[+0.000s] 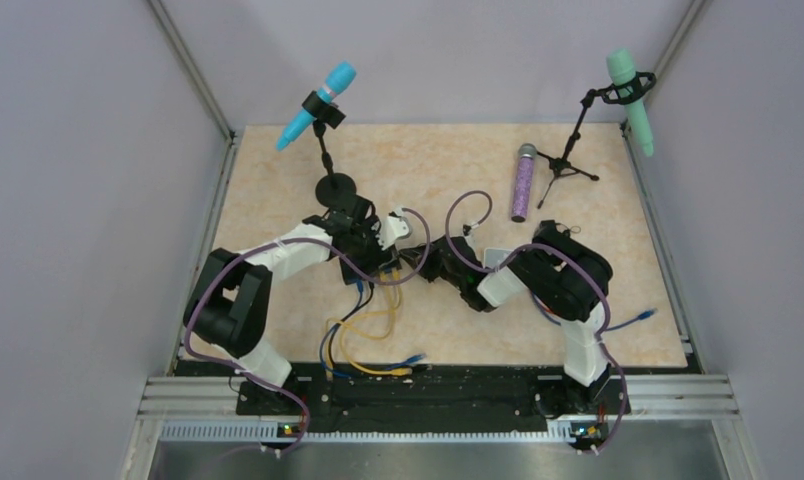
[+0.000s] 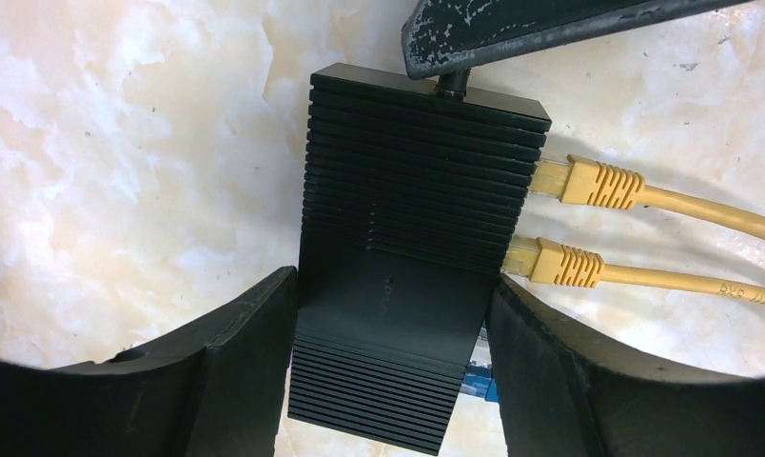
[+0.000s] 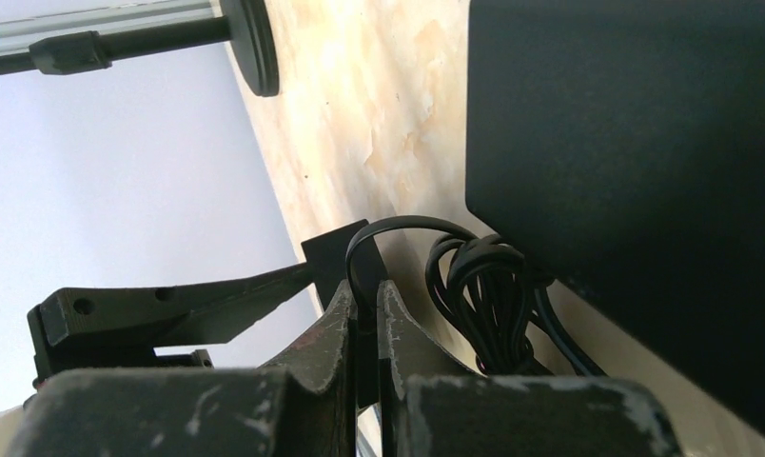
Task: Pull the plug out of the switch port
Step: Pull the connector from the switch port.
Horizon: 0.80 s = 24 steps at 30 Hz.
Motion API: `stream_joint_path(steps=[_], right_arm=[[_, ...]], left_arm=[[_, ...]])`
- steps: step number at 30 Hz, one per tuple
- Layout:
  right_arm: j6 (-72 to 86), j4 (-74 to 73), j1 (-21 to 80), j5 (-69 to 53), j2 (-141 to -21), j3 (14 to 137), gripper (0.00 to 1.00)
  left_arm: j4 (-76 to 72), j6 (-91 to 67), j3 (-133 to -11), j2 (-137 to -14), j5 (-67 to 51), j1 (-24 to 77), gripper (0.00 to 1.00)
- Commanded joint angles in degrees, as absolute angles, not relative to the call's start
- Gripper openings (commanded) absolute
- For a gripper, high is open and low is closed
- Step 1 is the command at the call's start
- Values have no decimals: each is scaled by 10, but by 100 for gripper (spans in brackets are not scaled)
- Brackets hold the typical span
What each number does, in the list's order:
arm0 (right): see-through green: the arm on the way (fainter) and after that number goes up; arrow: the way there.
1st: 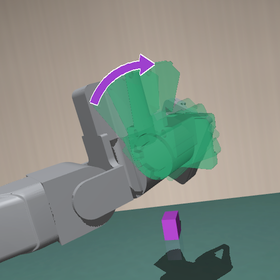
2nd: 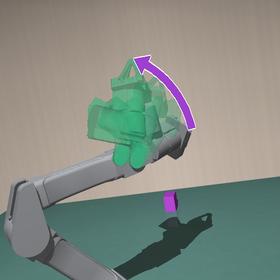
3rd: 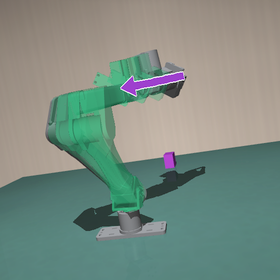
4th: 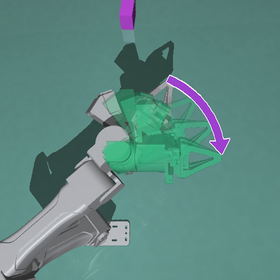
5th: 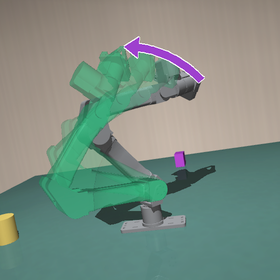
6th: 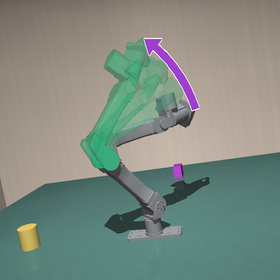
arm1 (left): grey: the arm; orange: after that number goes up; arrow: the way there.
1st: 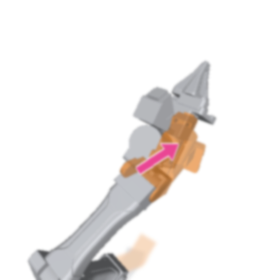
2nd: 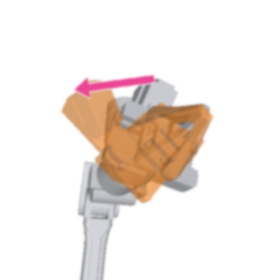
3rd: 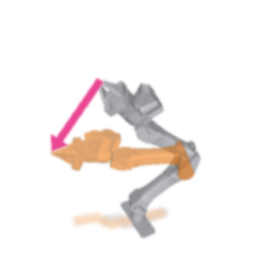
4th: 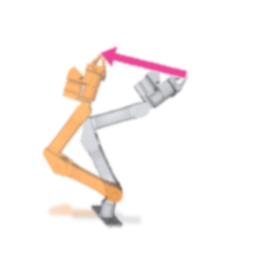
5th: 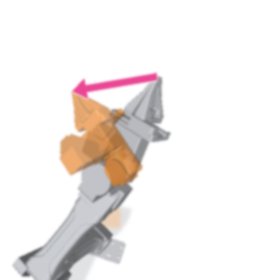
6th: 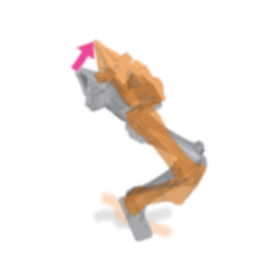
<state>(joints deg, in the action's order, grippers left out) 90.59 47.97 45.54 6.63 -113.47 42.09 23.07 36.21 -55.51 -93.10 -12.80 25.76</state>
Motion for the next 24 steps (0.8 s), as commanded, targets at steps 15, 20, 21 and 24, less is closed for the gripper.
stream_joint_path(steps=[15, 20, 21, 24], right_arm=[[867, 481, 476, 88, -1097, 443, 0], [924, 688, 486, 66, -1163, 411, 0], [924, 658, 490, 74, -1162, 412, 0], [899, 477, 495, 112, -1114, 434, 0]], left_arm=[[258, 360, -546, -934, -69, 243, 41], [258, 359, -546, -936, -68, 242, 41], [259, 359, -545, -935, -65, 242, 41], [262, 362, -543, -931, -58, 241, 41]])
